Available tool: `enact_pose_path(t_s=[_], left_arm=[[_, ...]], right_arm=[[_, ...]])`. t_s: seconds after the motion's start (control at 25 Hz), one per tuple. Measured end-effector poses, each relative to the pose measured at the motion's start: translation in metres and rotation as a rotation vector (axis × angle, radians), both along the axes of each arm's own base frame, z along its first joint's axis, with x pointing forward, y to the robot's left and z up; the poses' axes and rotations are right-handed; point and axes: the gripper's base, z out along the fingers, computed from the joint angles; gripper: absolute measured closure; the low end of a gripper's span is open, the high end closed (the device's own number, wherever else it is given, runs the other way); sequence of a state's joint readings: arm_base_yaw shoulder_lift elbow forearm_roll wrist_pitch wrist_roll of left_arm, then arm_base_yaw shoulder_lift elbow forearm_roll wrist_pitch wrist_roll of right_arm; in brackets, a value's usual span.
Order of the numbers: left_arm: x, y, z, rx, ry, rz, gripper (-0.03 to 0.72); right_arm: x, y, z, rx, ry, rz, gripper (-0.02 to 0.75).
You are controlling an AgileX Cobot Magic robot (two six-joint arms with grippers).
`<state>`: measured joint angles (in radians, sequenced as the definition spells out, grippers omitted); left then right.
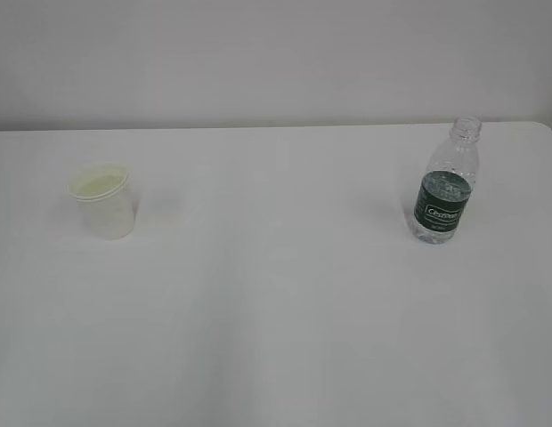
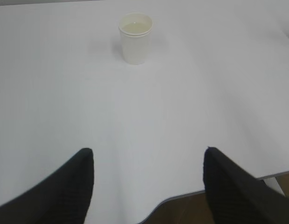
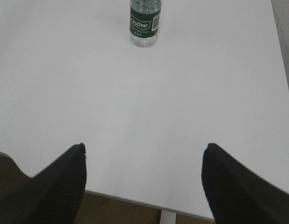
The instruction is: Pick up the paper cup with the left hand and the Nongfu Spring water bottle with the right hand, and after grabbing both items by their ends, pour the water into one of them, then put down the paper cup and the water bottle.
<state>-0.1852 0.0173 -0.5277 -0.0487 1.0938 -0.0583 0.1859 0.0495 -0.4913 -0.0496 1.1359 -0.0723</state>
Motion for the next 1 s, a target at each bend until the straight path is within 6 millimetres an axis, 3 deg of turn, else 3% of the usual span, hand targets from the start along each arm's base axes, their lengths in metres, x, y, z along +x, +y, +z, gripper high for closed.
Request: enact_pose_path(t_s=[0.24,1.0], left_arm=[[-0.0005,-0.0001,0.0,-0.002,-0.003,-0.001,0.165],[-0.0005,-0.0002,0.0,-0.004,-0.002,-0.002,0.166]], right_arm=[[-0.0084,-0.0008,-0.0003,0.017,-0.055,0.006,0.151],[-0.0086,-0.0007,-0.0003,0.019,-0.056,0.009,0.151]])
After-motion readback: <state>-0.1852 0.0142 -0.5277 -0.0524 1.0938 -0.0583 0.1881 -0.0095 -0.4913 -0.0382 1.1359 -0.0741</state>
